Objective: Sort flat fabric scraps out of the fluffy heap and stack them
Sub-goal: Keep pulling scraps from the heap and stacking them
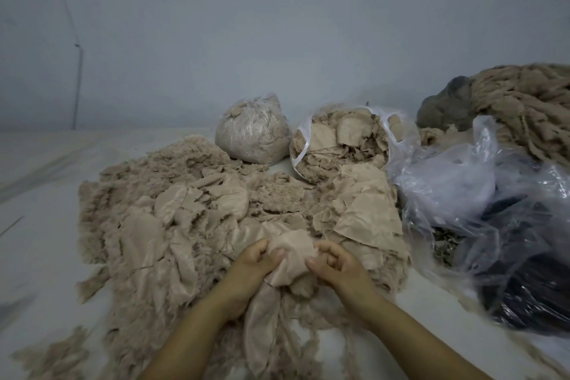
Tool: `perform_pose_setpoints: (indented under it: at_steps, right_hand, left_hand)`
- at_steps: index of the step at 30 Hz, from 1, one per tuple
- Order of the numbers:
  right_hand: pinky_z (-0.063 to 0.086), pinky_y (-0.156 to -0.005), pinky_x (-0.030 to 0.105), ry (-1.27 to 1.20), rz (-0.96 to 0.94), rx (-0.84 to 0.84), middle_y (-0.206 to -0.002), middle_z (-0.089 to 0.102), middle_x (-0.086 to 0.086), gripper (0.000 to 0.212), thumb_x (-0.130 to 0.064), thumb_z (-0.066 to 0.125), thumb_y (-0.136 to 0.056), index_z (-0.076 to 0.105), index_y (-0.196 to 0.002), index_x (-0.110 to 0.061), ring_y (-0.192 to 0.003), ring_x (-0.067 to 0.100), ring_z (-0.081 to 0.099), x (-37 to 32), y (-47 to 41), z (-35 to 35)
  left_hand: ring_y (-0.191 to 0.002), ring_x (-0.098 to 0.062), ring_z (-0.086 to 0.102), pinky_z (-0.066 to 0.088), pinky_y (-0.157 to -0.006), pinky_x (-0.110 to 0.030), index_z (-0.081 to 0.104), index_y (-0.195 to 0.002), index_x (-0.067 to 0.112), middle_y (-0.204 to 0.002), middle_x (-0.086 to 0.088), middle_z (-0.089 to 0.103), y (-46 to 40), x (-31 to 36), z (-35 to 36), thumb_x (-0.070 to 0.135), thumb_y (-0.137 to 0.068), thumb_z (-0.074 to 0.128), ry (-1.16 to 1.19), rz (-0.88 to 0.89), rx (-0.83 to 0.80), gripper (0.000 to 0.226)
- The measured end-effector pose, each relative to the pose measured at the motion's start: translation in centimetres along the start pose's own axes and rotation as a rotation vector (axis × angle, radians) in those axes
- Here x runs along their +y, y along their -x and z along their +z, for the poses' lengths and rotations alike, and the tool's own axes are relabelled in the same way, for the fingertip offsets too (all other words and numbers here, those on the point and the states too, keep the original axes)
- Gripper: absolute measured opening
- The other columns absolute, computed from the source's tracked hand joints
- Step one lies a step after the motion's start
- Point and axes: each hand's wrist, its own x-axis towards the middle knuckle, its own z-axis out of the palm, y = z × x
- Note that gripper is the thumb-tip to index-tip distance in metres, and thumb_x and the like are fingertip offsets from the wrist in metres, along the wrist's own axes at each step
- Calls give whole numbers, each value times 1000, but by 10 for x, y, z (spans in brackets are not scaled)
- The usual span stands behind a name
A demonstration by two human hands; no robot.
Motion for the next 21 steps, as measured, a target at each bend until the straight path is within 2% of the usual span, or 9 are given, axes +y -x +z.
perform_pose_setpoints:
  at_steps: [3,6,9,12,14,16,18,19,21]
  right_hand:
    - [50,-82,42,68,27,-55,-87,65,13,39,-31,69,-79,65,-101,1,-84,27,61,-1,2,3]
    - [51,-82,41,-77,59,-13,-92,69,14,37,-28,70,-80,62,-100,2,-87,29,65,3,0,10]
    - [47,-61,28,-114,9,140,-71,61,7,22,-24,67,-81,58,-79,-5,-68,23,55,1,-5,22]
    - [36,-68,33,-131,-12,370,-68,48,6,24,-18,58,-92,51,-71,-11,-69,20,44,-3,-11,20]
    - [38,-65,34,-178,10,435,-67,50,7,25,-20,54,-96,50,-72,-12,-65,20,47,-7,-11,12]
    - [42,-56,32,-203,51,392,-66,55,8,24,-23,51,-97,53,-78,-9,-59,18,53,-11,-9,10]
    - [42,-53,29,-248,48,306,-65,54,9,28,-26,48,-97,55,-87,-1,-54,15,52,-12,-8,18]
    - [42,-52,29,-285,42,276,-65,53,11,29,-26,47,-97,56,-93,1,-53,16,50,-12,-7,23]
    - [45,-53,30,-356,45,268,-71,52,16,29,-26,48,-96,56,-98,2,-58,21,51,-12,-6,29]
  left_hand:
    - [-69,-11,63,49,-61,-21,66,-88,6,-76,-2,69,0,6,4,33,-83,61,-59,59,-34,28]
    - [-64,-11,52,43,-59,-21,63,-79,6,-69,-1,58,1,6,9,39,-85,58,-218,121,-65,34]
    - [-55,-5,45,37,-53,-18,60,-66,14,-57,9,52,-1,7,8,26,-93,56,-343,179,8,30]
    - [-42,-4,31,28,-43,-20,43,-50,22,-43,10,35,-2,10,-6,26,-92,57,-432,206,197,44]
    - [-39,-5,33,31,-43,-20,53,-47,20,-40,8,36,-1,10,-17,32,-92,55,-429,208,257,47]
    - [-48,-8,48,41,-52,-21,67,-62,25,-51,6,50,3,11,-19,47,-88,54,-394,157,206,36]
    - [-76,1,65,47,-67,-12,67,-88,33,-80,17,68,4,9,-9,55,-75,64,-322,83,27,26]
    - [-91,2,66,48,-73,-12,65,-101,32,-94,16,71,3,5,-2,53,-72,72,-264,38,-75,36]
    - [-92,-8,68,51,-73,-17,67,-108,22,-99,4,73,2,-3,11,44,-71,79,-199,-48,-180,45]
